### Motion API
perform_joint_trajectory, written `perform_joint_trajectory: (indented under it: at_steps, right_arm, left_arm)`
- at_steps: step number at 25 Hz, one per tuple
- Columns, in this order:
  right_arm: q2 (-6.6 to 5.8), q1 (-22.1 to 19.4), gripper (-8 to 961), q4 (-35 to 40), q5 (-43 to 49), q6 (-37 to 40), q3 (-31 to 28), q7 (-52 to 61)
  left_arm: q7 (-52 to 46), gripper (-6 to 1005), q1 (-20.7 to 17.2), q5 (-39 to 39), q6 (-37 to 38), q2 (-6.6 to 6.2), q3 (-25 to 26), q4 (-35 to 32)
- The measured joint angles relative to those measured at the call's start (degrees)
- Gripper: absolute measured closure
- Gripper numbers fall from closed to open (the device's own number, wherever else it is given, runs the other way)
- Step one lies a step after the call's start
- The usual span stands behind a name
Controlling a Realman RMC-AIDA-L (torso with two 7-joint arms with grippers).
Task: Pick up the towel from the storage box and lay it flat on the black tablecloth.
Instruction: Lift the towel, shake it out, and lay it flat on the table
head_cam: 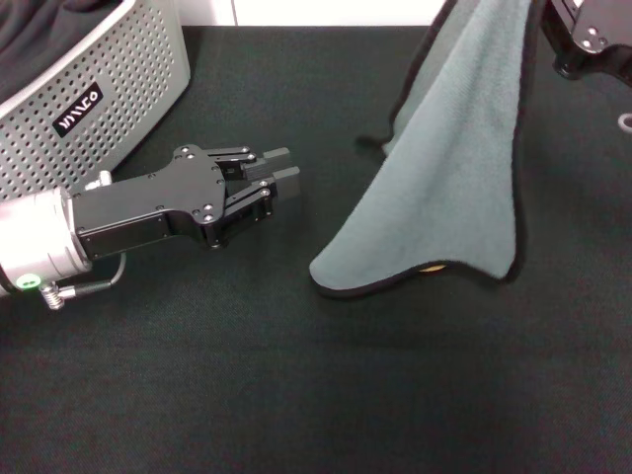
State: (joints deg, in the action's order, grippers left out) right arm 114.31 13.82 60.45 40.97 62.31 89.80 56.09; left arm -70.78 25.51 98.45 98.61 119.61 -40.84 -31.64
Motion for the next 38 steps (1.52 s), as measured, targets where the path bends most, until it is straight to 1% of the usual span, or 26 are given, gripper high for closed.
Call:
perform_joint_trajectory:
  at_steps: [6,8,14,16,19,25,28,32,33,35,38]
  right_arm:
    - [-0.08,0.3,927,-1.0,1.3,-1.0,0.2,0.6]
    - [0.03,0.6,927,-1.0,2.2,-1.4,0.2,0.8]
    - [0.44,3.5,925,-1.1,3.3,-2.5,0.4,0.1]
    - [0.64,4.6,924,-1.1,3.2,-3.0,0.4,-0.3]
    - [0.93,6.4,923,-1.2,2.9,-4.6,0.4,-1.9]
    - [1.13,8.3,921,-1.4,1.0,-6.8,0.2,-3.2]
    - [1.16,7.9,920,0.8,-1.4,-7.1,0.0,-4.9]
    - [1.08,4.8,919,7.2,-2.9,-9.3,-0.7,-5.6]
    - [1.00,3.6,919,9.5,-2.9,-10.9,-0.8,-5.6]
    - [0.86,2.8,918,11.3,-2.7,-13.7,-0.4,-5.6]
    - [0.70,2.8,917,12.3,-1.3,-19.9,2.1,-5.3]
  left_arm:
    - [-0.5,750,0.3,0.7,0.0,0.08,-0.4,0.2]
    - [-0.4,750,0.6,1.3,0.0,0.11,-0.4,1.4]
    - [-0.4,749,1.3,2.8,0.6,0.11,-1.3,5.5]
    - [-0.5,749,1.4,2.7,1.6,0.16,-2.5,7.5]
    - [0.0,749,1.4,2.6,3.5,0.35,-2.7,10.1]
    - [3.4,749,1.5,1.4,3.8,0.71,-2.6,12.1]
    - [5.3,749,1.3,0.7,3.5,0.69,-2.5,13.2]
    - [6.0,749,0.7,0.7,3.5,0.58,-2.4,13.3]
    - [6.2,749,0.6,0.7,3.4,0.58,-2.4,13.3]
    - [6.5,749,0.4,0.7,3.1,0.57,-2.4,13.3]
    - [7.3,749,0.3,0.7,2.8,0.51,-2.3,13.3]
